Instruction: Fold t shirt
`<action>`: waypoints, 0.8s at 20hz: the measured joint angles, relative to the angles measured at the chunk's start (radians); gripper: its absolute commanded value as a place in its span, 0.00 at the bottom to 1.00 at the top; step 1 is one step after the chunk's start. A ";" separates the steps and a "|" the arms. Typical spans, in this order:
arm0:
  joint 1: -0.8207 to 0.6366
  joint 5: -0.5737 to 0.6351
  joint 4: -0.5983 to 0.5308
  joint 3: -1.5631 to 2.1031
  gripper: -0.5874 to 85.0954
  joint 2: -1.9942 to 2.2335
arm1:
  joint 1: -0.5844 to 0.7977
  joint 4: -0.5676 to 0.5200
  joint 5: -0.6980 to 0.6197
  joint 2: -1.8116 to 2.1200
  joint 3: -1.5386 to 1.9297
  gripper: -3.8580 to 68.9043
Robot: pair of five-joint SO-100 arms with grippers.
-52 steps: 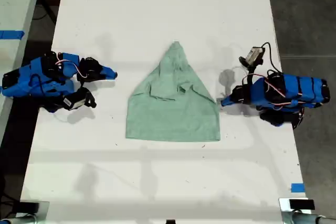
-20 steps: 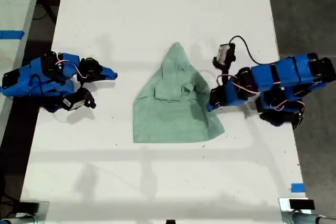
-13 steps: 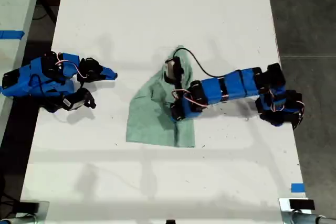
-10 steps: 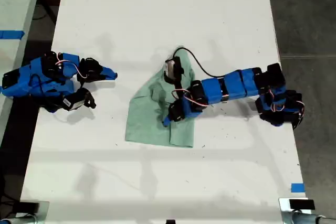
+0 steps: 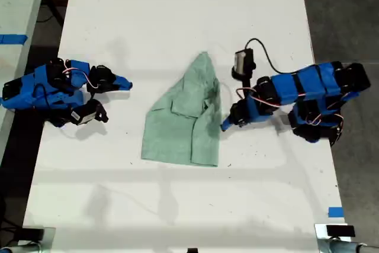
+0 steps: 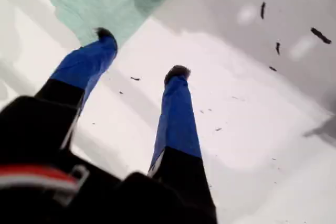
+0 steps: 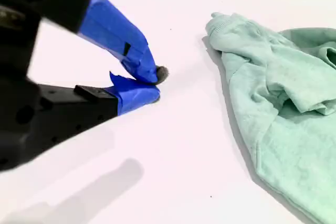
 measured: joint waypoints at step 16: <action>0.009 0.000 0.000 0.000 0.00 0.000 | 0.020 -0.181 -0.138 1.408 1.172 0.17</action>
